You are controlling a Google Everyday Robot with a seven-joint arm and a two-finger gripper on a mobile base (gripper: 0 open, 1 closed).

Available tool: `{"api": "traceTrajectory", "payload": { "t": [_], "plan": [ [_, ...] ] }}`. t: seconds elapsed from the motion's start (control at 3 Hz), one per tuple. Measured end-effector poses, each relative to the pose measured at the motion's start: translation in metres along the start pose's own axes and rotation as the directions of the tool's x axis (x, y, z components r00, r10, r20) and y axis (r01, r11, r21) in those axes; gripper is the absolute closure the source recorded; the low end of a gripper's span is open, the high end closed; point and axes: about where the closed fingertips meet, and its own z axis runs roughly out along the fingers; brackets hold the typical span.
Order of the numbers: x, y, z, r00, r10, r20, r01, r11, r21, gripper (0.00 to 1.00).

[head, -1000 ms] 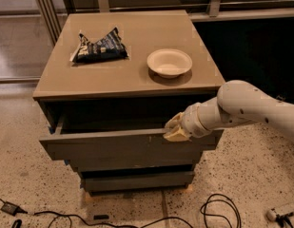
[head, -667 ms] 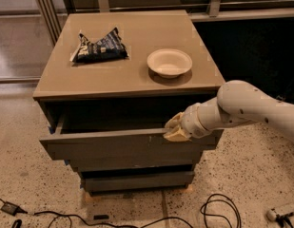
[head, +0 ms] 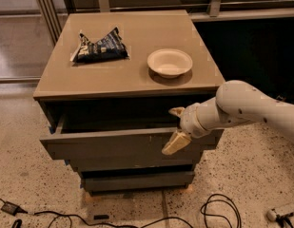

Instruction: Open top drawer

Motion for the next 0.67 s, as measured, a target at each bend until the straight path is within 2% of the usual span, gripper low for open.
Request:
{"api": "traceTrajectory", "payload": {
  "t": [0.33,0.67],
  "plan": [
    [0.0,0.0,0.0,1.0,0.0,0.0,0.0,1.0,0.0,0.19],
    [0.0,0.0,0.0,1.0,0.0,0.0,0.0,1.0,0.0,0.42]
  ]
}}
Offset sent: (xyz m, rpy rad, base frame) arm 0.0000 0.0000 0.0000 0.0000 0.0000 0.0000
